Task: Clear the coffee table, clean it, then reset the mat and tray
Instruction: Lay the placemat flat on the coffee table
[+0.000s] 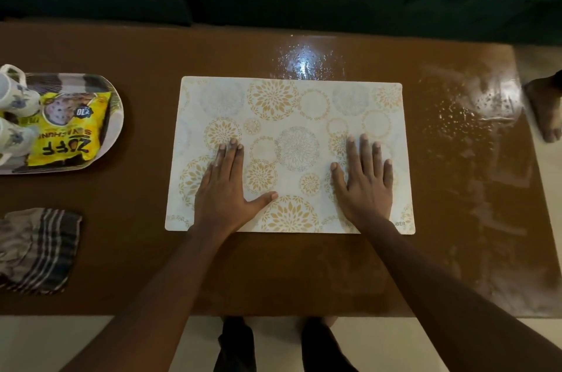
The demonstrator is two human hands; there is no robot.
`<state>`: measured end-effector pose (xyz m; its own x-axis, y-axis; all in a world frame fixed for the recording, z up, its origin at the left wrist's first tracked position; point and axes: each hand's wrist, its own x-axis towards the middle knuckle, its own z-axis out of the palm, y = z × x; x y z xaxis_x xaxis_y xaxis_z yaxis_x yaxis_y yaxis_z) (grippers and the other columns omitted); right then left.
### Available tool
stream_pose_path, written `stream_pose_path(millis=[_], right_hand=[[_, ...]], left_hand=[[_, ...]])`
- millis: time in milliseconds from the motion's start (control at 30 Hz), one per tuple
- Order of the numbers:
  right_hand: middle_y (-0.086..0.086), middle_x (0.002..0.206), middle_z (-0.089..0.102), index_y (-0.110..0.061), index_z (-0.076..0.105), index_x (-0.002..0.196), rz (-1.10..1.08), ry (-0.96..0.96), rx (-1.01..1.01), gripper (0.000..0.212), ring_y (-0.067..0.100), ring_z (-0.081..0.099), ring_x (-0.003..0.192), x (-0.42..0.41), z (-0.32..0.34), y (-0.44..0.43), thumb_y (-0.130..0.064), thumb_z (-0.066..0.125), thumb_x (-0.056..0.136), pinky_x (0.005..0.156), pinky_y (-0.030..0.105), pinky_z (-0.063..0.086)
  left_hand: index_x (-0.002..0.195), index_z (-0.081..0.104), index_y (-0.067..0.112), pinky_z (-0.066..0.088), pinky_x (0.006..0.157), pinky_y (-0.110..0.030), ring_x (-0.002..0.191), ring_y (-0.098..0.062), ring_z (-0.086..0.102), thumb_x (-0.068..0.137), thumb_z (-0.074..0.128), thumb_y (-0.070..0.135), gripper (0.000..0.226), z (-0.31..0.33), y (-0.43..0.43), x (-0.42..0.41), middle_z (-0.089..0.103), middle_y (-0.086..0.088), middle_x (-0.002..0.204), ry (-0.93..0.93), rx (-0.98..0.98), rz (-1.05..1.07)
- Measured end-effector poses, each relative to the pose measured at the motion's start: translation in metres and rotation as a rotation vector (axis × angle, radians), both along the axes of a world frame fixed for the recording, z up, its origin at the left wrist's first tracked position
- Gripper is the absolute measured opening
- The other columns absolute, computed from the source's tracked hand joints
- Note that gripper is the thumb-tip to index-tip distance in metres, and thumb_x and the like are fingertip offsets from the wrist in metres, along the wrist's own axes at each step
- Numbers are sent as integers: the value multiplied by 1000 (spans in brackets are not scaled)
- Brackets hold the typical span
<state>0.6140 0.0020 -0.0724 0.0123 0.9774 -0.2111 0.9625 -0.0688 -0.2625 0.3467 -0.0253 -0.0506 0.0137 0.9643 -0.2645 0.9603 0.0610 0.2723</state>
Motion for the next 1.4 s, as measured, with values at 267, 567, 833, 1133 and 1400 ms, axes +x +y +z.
stream_pose_path(millis=[267, 567, 833, 1133, 1400], right_hand=[[-7, 166, -12, -34, -5, 158, -17, -4, 26, 68, 14, -17, 151, 0, -4, -9, -63, 14, 100, 123, 45, -4], [-6, 166, -11, -33, -5, 158, 8, -7, 27, 68, 15, -16, 151, 5, -5, -8, -63, 14, 100, 123, 44, -6], [-6, 166, -10, -32, -3, 158, 5, -12, 38, 68, 15, -15, 152, 4, -7, -8, -63, 15, 100, 123, 44, -5], [-5, 166, -10, -29, -3, 159, 11, 19, 12, 69, 17, -16, 152, 3, -2, -6, -61, 14, 100, 123, 46, -7], [0, 167, 7, -19, 14, 159, 91, 195, 58, 63, 19, -4, 153, -48, 26, 3, -44, 30, 103, 123, 41, -2]], left_hand=[[155, -9, 18, 2, 119, -40, 149, -16, -14, 74, 40, 87, 116, 2, -4, 1, -15, 2, 163, -30, -17, 3], [155, -9, 16, -3, 117, -36, 149, -17, -15, 75, 38, 86, 116, 1, -9, 2, -17, 1, 162, -14, -12, -4], [155, -7, 16, -2, 117, -37, 149, -17, -14, 75, 41, 86, 117, 0, -8, 2, -15, 1, 163, -14, -11, -5], [156, -4, 13, 3, 119, -41, 150, -19, -10, 78, 33, 85, 112, 2, -7, -1, -10, -3, 164, -20, -4, -6], [156, 11, 13, 8, 118, -39, 151, -21, 0, 88, 22, 76, 93, 24, -16, -14, 3, -4, 164, 7, 71, 101]])
